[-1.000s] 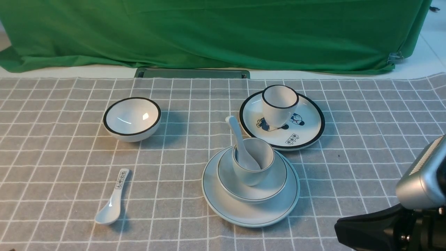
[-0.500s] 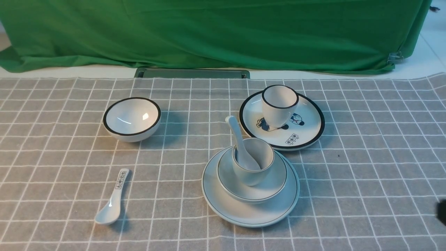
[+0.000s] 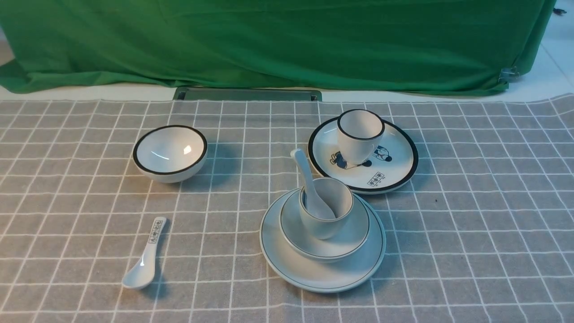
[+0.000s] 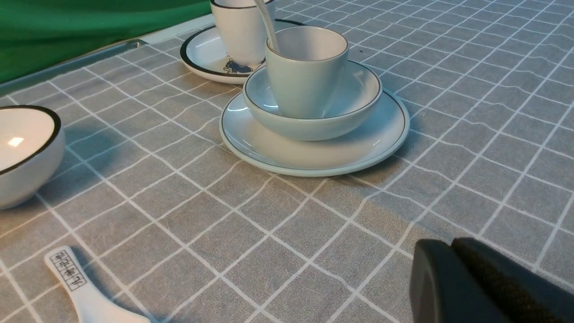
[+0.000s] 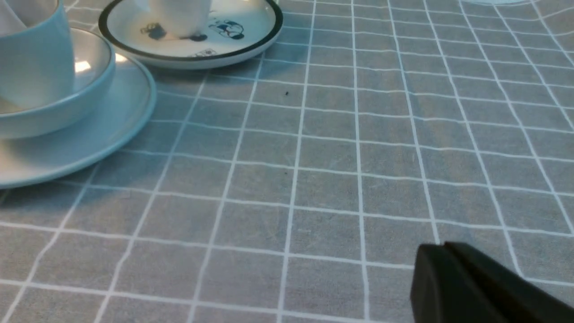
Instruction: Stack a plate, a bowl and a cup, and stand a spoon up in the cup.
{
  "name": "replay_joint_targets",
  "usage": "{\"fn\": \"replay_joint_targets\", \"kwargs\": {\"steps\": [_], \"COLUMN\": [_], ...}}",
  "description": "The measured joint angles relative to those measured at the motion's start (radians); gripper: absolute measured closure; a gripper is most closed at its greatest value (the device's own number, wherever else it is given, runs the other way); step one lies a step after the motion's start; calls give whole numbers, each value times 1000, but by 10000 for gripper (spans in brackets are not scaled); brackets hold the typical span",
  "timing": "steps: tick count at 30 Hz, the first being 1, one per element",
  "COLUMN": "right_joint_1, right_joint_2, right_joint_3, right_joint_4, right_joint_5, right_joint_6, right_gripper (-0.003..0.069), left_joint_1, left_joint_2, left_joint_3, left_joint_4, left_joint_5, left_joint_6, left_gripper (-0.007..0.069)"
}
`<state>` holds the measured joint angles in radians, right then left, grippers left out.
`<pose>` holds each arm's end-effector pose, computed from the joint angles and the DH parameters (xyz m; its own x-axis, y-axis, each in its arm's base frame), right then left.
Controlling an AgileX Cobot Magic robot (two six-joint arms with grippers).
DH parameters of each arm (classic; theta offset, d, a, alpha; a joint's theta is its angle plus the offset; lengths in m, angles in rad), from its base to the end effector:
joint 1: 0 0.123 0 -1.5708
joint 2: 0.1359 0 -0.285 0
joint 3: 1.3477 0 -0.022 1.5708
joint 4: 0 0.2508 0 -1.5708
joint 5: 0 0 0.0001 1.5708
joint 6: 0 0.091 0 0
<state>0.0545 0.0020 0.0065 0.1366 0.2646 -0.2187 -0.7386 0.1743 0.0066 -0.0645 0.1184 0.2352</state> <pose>0.0551 0.0063 0.1871 -0.1738 -0.0962 -0.9801 -0.1049 0.9914 -0.0788 0.0508 -0.0472 0.1892 -0.0376 0.2646 -0.9636 0.6953 0.6995 0.1649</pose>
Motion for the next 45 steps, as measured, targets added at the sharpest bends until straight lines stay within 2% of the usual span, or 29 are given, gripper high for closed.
{"fn": "replay_joint_targets", "kwargs": {"steps": [25,28,32,33,34,38,40,45], "right_joint_1": [0,0,0,0,0,0,0,0], "right_joint_2": [0,0,0,0,0,0,-1,-1], "right_joint_3": [0,0,0,0,0,0,0,0], "right_joint_4": [1,2,2,2,2,2,2,2], "right_joint_5": [-3,-3,-3,-3,-3,-5,-6,-7], "right_joint_6": [0,0,0,0,0,0,0,0], "right_gripper": [639,636,624,624,620,601,594,580], "left_joint_1": [3,64,332,346,451,658,707,719], "left_joint_2": [0,-2,-69,-73,-106,-171,-173,-173], "left_joint_3": [0,0,0,0,0,0,0,0], "left_joint_4": [11,19,-56,-60,-83,-103,-109,-117], "left_joint_5": [-4,-63,-118,-118,-107,19,86,112], "left_joint_6": [0,3,24,24,24,1,-37,-67], "left_gripper": [612,612,612,612,612,612,612,612]}}
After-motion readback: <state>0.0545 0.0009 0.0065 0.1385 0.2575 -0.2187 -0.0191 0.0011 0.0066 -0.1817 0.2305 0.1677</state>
